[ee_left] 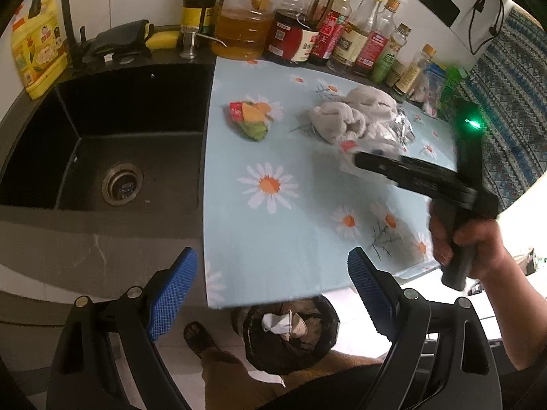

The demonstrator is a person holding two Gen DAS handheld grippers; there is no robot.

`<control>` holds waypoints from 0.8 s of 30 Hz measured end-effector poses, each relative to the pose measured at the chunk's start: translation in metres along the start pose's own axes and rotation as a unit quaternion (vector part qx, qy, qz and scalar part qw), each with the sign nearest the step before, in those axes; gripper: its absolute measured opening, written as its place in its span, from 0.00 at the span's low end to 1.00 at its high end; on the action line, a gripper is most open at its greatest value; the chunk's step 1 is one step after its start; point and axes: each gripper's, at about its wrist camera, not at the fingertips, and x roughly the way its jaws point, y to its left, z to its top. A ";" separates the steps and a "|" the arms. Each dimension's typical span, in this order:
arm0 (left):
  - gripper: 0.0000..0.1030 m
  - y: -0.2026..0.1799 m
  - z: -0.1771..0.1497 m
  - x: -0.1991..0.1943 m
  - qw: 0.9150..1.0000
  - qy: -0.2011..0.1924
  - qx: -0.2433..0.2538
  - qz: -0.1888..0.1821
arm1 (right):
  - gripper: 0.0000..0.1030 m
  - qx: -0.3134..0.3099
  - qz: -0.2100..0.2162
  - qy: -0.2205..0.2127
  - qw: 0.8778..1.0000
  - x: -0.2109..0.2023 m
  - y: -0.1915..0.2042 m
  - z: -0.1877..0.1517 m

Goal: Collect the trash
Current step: 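Grasp the clear plastic lid with the right gripper while the left gripper grasps the snack wrapper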

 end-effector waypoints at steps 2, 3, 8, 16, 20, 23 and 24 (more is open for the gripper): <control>0.84 0.001 0.008 0.003 1.000 0.001 -0.003 -0.007 | 0.61 0.007 0.000 -0.009 1.000 -0.011 0.000 -0.001; 0.84 0.001 0.012 0.005 1.000 0.002 -0.003 -0.010 | 0.61 0.013 0.001 -0.014 1.000 -0.017 0.000 -0.003; 0.84 -0.004 0.039 0.017 1.000 -0.004 0.023 -0.005 | 0.61 0.028 -0.004 -0.030 0.999 -0.044 0.004 -0.017; 0.84 -0.008 0.087 0.056 0.997 -0.002 0.078 0.016 | 0.61 0.042 -0.019 -0.049 0.998 -0.071 0.015 -0.053; 0.84 -0.011 0.105 0.081 0.992 0.009 0.117 0.038 | 0.61 0.060 -0.024 -0.055 0.996 -0.081 0.019 -0.070; 0.84 -0.009 0.115 0.101 0.990 0.025 0.132 0.046 | 0.61 0.074 -0.029 -0.059 0.995 -0.087 0.021 -0.080; 0.84 -0.009 0.119 0.108 0.989 0.031 0.136 0.050 | 0.61 0.079 -0.031 -0.061 0.995 -0.090 0.022 -0.084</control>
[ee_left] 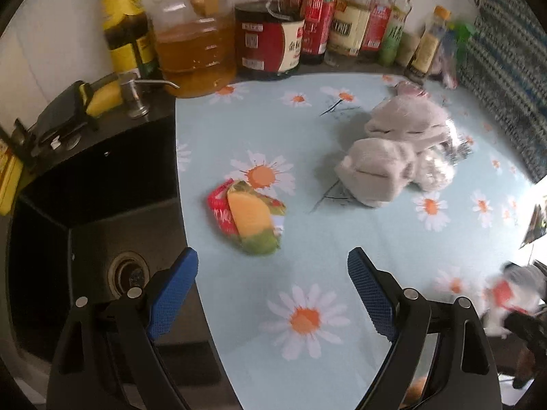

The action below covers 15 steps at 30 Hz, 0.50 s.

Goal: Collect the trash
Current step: 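Grasp the clear plastic lid with the right gripper while the left gripper grasps the snack wrapper, then lift the lid and wrapper and lower both toward the trash bin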

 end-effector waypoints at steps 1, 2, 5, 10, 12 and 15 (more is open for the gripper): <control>0.84 0.001 0.003 0.005 1.000 0.002 0.005 -0.001 | 0.61 0.004 -0.002 -0.001 1.000 -0.002 0.000 -0.003; 0.84 0.000 0.006 0.009 1.000 0.001 0.011 0.000 | 0.61 0.007 -0.006 -0.002 1.000 -0.004 0.001 -0.006; 0.84 0.003 0.013 0.027 1.000 0.012 0.019 0.007 | 0.61 0.020 -0.013 -0.003 1.000 -0.008 -0.002 -0.013; 0.80 0.014 0.020 0.045 1.000 0.021 0.002 -0.007 | 0.61 0.035 -0.027 -0.012 0.999 -0.015 -0.001 -0.019; 0.71 0.015 0.022 0.050 1.000 0.026 0.002 -0.011 | 0.61 0.042 -0.030 -0.014 0.999 -0.016 -0.002 -0.021; 0.62 0.017 0.026 0.057 1.000 0.027 0.003 -0.008 | 0.61 0.048 -0.034 -0.016 0.998 -0.018 -0.001 -0.023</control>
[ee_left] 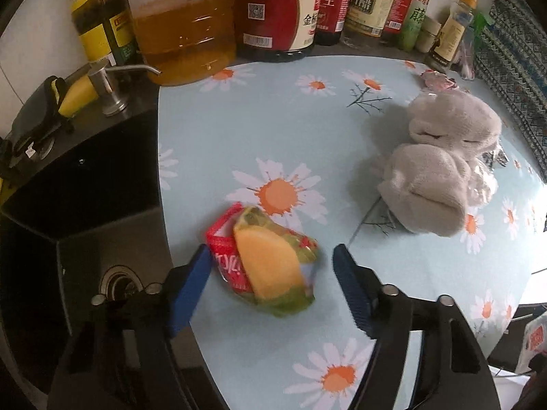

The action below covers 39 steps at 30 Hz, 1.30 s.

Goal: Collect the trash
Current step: 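Lift the lid and wrapper and lower both toward the trash bin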

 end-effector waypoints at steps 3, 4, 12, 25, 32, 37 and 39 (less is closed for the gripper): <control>0.60 0.000 0.002 0.001 1.000 -0.003 0.004 0.000 | 0.61 0.001 -0.005 0.002 1.000 -0.001 0.002 0.000; 0.60 -0.001 0.002 0.002 1.000 -0.004 0.009 0.001 | 0.61 0.001 -0.006 0.002 1.000 -0.001 0.003 0.001; 0.59 -0.006 0.000 -0.001 0.999 -0.013 0.034 0.004 | 0.61 0.007 -0.016 -0.006 1.000 -0.007 0.007 -0.002; 0.59 -0.017 -0.021 -0.040 0.999 -0.040 0.024 -0.014 | 0.61 -0.002 -0.003 0.001 1.000 -0.013 0.010 -0.010; 0.59 -0.038 -0.051 -0.074 0.997 -0.064 0.005 -0.033 | 0.61 -0.027 0.021 0.016 0.999 -0.011 0.006 -0.005; 0.59 -0.061 -0.078 -0.097 0.996 -0.073 -0.012 -0.044 | 0.61 -0.069 0.042 0.041 0.996 -0.008 0.002 -0.003; 0.59 -0.071 -0.089 -0.106 0.996 -0.076 -0.017 -0.049 | 0.61 -0.078 0.051 0.053 0.994 -0.007 -0.002 -0.003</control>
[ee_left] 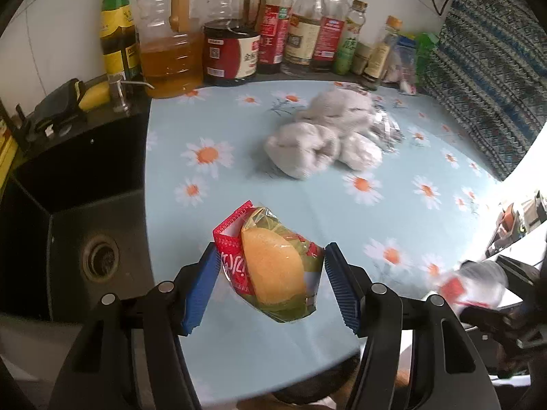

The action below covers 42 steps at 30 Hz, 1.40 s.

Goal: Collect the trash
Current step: 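Lift the lid and wrapper and lower both toward the trash bin, then open both grippers over the bin to drop the lid and wrapper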

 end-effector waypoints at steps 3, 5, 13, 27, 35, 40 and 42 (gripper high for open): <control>0.59 -0.017 -0.016 -0.012 1.000 -0.002 0.002 0.007 | 0.61 -0.020 0.009 0.013 1.000 0.001 -0.002 -0.004; 0.59 -0.027 -0.026 -0.019 1.000 -0.003 0.001 0.005 | 0.61 -0.027 0.018 0.018 0.999 0.000 -0.004 -0.007; 0.59 -0.057 -0.063 -0.026 1.000 0.022 -0.006 0.002 | 0.61 -0.045 0.039 0.040 0.997 -0.004 -0.007 -0.029; 0.59 -0.083 -0.133 0.021 0.990 0.131 -0.038 -0.034 | 0.62 -0.030 0.064 0.120 0.990 0.027 -0.014 -0.078; 0.59 -0.087 -0.170 0.066 0.979 0.195 -0.039 -0.045 | 0.62 -0.003 0.047 0.166 0.985 0.050 -0.035 -0.100; 0.59 -0.088 -0.188 0.086 0.974 0.221 -0.028 -0.041 | 0.62 0.010 0.046 0.184 0.982 0.062 -0.038 -0.107; 0.59 -0.082 -0.194 0.091 0.972 0.230 -0.027 -0.034 | 0.62 0.008 0.046 0.190 0.981 0.069 -0.038 -0.108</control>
